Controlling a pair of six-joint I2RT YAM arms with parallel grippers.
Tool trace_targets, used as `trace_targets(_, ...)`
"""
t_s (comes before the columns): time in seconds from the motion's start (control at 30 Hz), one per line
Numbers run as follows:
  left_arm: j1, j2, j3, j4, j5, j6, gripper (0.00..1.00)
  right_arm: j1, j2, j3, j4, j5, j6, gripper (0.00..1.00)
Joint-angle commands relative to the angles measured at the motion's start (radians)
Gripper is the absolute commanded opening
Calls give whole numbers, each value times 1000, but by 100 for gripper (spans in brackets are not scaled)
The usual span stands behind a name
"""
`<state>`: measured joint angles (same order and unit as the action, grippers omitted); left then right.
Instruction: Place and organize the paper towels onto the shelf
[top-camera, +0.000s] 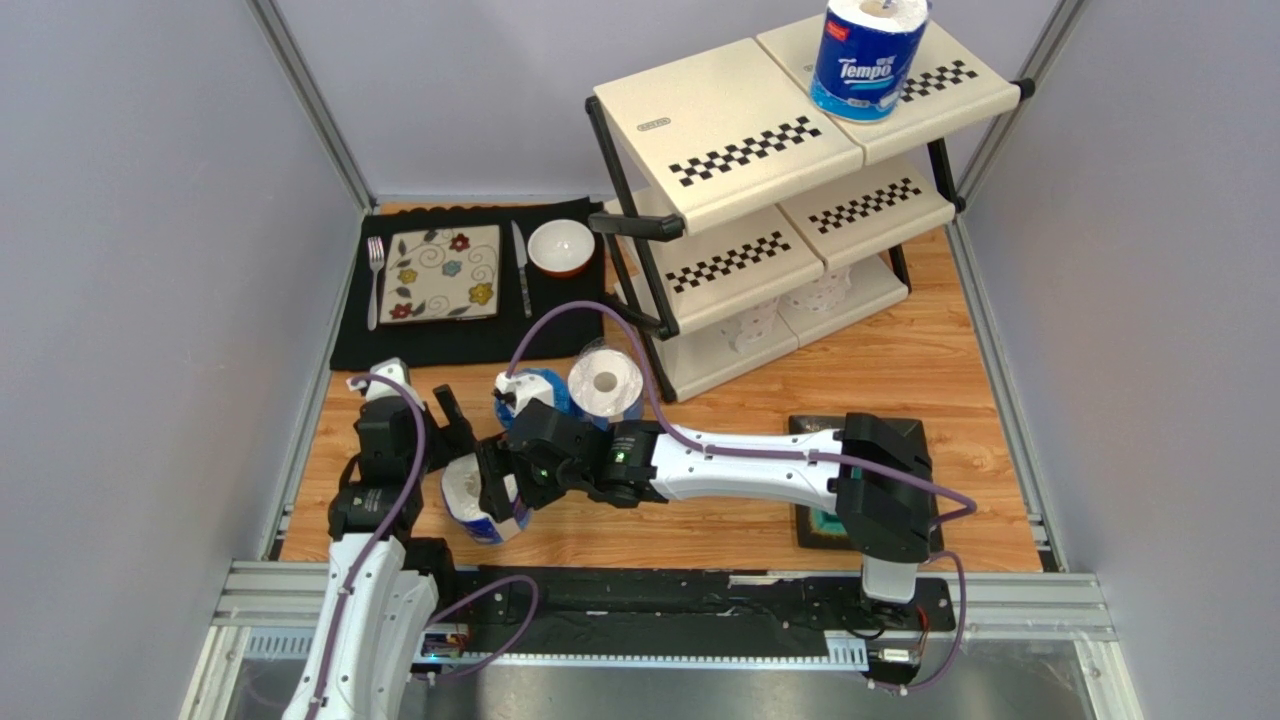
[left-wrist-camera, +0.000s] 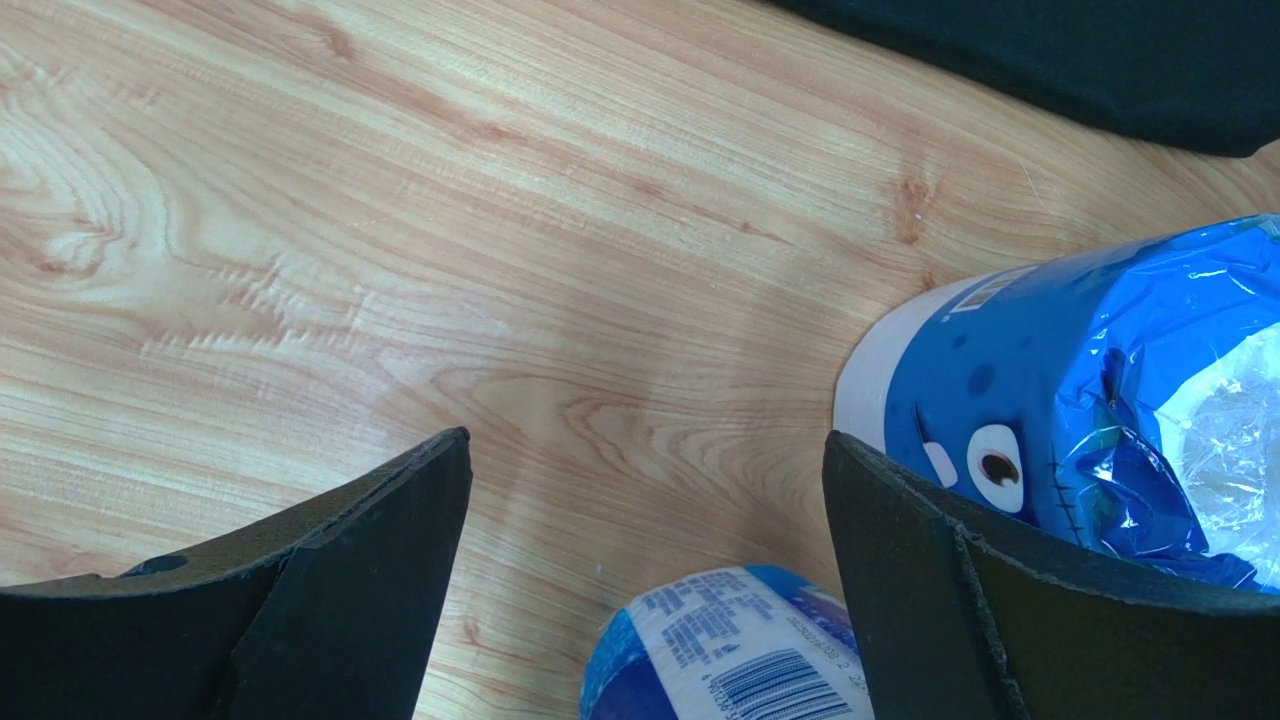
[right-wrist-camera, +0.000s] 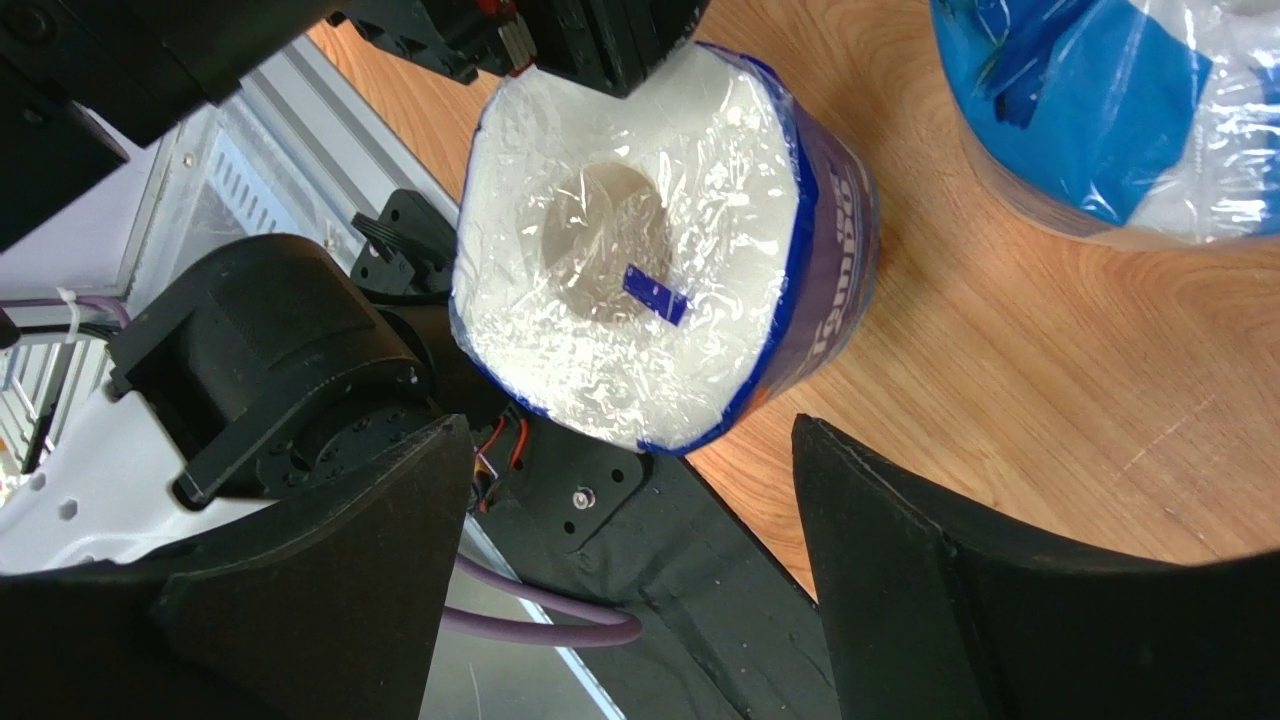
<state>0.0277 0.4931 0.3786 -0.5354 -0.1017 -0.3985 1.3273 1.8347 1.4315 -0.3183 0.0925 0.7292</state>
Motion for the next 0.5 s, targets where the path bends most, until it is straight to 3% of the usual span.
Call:
trace_targets(0.0,-2,-1,8,15,13,-5,96,1,32,66,-10,38,22,82)
trace_targets(0.47,-2,-7,6,15,16,-2,96,-28,129,150,-54,128,67,81)
